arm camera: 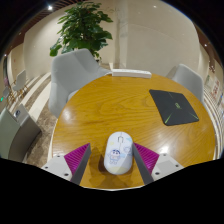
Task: Arrange mouse
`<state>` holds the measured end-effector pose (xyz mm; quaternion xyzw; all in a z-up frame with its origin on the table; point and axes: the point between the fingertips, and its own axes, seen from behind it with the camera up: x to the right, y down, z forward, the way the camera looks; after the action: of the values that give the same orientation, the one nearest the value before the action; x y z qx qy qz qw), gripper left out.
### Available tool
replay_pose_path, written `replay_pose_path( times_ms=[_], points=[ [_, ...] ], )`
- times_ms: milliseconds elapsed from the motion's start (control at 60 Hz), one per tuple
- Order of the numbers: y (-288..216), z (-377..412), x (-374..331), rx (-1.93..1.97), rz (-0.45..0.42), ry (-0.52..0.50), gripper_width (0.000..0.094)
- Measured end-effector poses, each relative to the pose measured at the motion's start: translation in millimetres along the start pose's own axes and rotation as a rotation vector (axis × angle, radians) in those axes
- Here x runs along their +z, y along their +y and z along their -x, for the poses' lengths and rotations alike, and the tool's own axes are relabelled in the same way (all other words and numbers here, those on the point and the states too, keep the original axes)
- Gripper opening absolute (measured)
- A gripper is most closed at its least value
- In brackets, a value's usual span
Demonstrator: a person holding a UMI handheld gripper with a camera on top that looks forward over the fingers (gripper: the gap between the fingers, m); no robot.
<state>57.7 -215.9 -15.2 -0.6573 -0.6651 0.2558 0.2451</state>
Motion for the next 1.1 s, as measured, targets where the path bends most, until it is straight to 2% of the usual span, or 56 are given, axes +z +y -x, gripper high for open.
replay_pose_path(
  times_ms=[133,183,250,417,533,667,833,933,1100],
  points=[
    [-5.2,4.5,6.0,-0.016,0.000,-0.009,0.0805],
    [-6.9,5.8,6.9,-0.019,0.002,-0.010,0.0708],
    [-7.1,6.7,7.3,-0.028,0.003,-0.014,0.0489],
    [-5.8,6.8,1.8,-0.031,0.037,-0.022,0.0397],
    [-31.6,-5.1,-17.1,-0.016,0.010,-0.024,0.0379],
    [-108.2,-40.2,-37.7,-0.001,-0.093,-0.035,0.0379],
    [-194.7,-146.2,-24.9,-0.023,-0.207,0.058,0.0378],
    [-206.7,-206.8,12.7,-0.002,-0.187,0.092,0.0378],
    [-172.8,-275.8,79.4,0.031,-0.079,0.108,0.0382]
  ],
)
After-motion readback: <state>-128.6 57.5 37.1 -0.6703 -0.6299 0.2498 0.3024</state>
